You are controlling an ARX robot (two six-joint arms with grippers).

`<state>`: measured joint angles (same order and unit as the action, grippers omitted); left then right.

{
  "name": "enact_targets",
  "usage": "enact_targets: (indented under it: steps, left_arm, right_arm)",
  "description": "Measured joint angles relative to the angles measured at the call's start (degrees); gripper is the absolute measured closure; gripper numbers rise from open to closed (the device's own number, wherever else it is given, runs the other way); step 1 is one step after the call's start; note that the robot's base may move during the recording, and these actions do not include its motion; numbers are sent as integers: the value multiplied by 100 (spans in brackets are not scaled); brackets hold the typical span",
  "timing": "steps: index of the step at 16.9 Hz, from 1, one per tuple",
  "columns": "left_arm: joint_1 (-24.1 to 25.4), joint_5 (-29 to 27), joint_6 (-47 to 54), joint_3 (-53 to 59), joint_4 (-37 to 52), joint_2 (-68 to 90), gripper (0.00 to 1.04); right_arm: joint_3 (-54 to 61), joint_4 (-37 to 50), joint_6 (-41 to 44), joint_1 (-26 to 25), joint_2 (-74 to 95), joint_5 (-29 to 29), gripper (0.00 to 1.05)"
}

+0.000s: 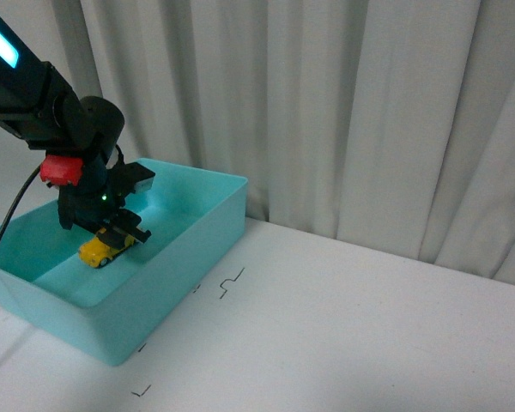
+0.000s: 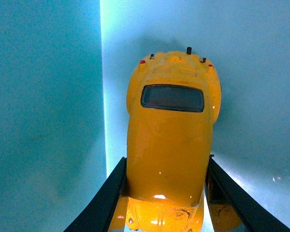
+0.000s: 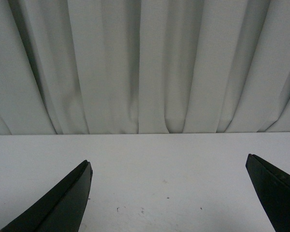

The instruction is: Wind up and store yellow beetle toy

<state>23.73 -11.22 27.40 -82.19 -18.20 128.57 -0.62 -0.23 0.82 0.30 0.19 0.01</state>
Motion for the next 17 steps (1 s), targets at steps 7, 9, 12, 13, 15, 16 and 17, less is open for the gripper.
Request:
enact_targets:
  steps: [7, 9, 12, 13, 15, 16, 17]
  left_arm:
    - [44, 444, -151, 170, -61, -118, 7]
    - [33, 686, -146, 247, -79, -223, 7]
    - [-44, 1049, -70, 466, 90, -621, 7]
    - [-66, 1220, -2, 612, 275, -1056, 7]
    - [-44, 1515, -7, 752, 450, -1628, 7]
    - [-11, 1644, -4, 863, 586, -1926, 7]
    - [101, 1880, -44, 1110, 723, -2406, 7]
  right_arm:
    - [0, 0, 2, 0, 0, 0, 7]
    - [0, 0, 0, 0, 0, 0, 7]
    - [0, 0, 2, 0, 0, 0, 7]
    - [0, 0, 2, 0, 0, 0, 7]
    - [0, 0, 0, 0, 0, 0, 7]
    - [0, 0, 2, 0, 0, 0, 7]
    - [0, 0, 0, 0, 0, 0, 7]
